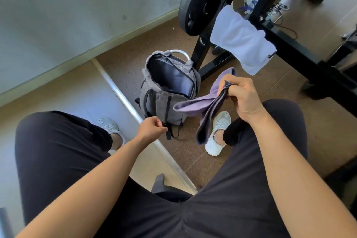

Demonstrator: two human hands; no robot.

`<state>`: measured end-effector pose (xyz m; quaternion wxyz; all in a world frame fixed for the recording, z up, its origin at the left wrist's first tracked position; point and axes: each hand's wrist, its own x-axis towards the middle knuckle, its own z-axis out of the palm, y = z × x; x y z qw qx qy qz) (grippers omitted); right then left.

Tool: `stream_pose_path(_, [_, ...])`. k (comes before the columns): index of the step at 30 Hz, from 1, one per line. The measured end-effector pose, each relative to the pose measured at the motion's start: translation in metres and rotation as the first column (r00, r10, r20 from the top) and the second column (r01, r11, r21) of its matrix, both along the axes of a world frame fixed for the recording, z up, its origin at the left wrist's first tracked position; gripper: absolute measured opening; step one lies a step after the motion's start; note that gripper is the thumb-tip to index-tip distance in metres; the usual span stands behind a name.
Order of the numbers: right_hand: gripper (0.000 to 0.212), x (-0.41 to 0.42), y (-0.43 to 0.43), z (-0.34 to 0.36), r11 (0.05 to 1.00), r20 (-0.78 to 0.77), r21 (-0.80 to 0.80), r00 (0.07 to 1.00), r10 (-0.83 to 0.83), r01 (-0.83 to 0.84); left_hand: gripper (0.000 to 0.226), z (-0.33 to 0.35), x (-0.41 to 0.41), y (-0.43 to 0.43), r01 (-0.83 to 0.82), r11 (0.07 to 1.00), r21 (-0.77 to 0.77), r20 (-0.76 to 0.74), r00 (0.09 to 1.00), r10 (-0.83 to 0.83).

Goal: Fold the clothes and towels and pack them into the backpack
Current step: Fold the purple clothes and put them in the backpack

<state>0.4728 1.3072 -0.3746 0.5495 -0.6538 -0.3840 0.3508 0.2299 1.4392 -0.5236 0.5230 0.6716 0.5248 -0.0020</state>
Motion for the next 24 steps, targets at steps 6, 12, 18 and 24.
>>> stream_pose_path(6, [0.026,-0.012,-0.001,0.006,0.993,-0.059,0.016,0.991,0.12,-0.119,0.007,0.033,0.02,-0.012,-0.066,0.979,0.193,0.354,0.935,-0.007])
stream_pose_path(12, [0.036,-0.023,0.006,-0.002,0.977,0.038,-0.092,0.979,0.199,-0.195,0.031,0.055,0.03,-0.021,0.105,0.973,0.205,0.47,0.862,-0.192])
stream_pose_path(18, [0.029,-0.037,0.01,-0.009,0.828,0.102,-0.293,0.845,0.524,-0.478,0.063,0.073,0.03,-0.003,0.144,0.975,-0.166,0.539,0.842,-0.032])
stream_pose_path(24, [0.03,-0.05,0.011,-0.014,0.691,0.031,-0.34,0.726,0.687,-0.638,0.026,0.06,0.022,0.012,0.332,0.916,-0.224,0.493,0.85,-0.187])
